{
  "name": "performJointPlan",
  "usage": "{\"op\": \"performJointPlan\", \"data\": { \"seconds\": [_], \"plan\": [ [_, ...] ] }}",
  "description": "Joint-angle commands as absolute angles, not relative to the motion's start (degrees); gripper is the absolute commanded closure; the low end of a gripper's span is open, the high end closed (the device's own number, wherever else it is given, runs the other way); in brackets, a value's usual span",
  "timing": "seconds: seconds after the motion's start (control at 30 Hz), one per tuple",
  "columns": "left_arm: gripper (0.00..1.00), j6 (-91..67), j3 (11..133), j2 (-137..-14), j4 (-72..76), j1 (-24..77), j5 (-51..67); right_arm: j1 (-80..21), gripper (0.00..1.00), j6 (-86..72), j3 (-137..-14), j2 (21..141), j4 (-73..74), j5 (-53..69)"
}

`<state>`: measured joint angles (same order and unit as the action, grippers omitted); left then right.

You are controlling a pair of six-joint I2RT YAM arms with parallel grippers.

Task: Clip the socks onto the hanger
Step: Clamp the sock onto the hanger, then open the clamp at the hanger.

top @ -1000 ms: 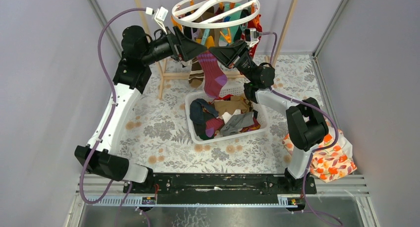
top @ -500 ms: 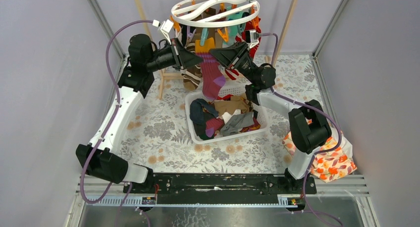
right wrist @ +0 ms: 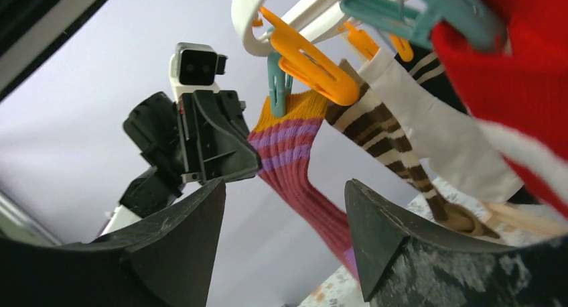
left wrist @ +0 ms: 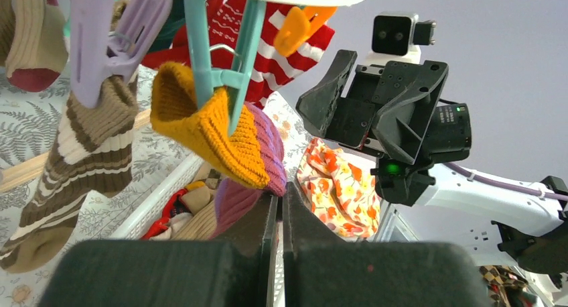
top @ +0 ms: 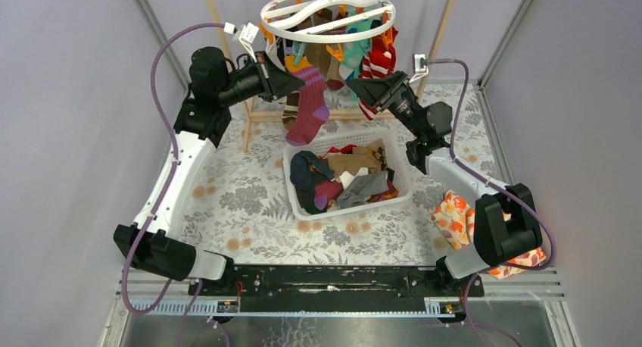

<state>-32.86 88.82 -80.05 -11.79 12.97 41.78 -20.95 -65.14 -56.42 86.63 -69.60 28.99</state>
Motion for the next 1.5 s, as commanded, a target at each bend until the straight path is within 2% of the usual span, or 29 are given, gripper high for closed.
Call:
{"op": "performJointPlan", "data": {
  "seconds": [0.0, 0.17, 0.57, 1.03, 1.4, 1.47],
  "plan": [
    [0.98, -30.8, 91.6, -79.0, -12.7, 12.6, 39.3, -21.3, 0.28, -54.3, -63.1, 85.5, -61.7, 29.3],
    [0.98, -30.2, 92.0, -79.1, -13.7, 12.6, 38.4, -21.3, 0.28, -48.5, -65.6, 86.4, -61.8, 26.3],
    [0.98, -29.1, 91.9, -78.8, -15.0, 12.6, 38.5, -25.2, 0.27, -42.9, -75.6, 93.1, -58.1, 28.2],
    [0.98, -27.9, 92.0, -77.5, -16.8, 12.6, 38.8, -27.9, 0.28, -40.5, -79.1, 96.2, -58.0, 24.8],
    [0.98, -25.5, 92.4, -76.7, -18.7, 12.6, 37.2, -28.3, 0.40, -39.5, -79.1, 95.6, -57.8, 22.3],
    [0.98, -25.2, 92.5, -76.4, -18.9, 12.6, 36.8, -28.3, 0.47, -39.3, -79.0, 95.4, -57.9, 22.5]
  ]
}}
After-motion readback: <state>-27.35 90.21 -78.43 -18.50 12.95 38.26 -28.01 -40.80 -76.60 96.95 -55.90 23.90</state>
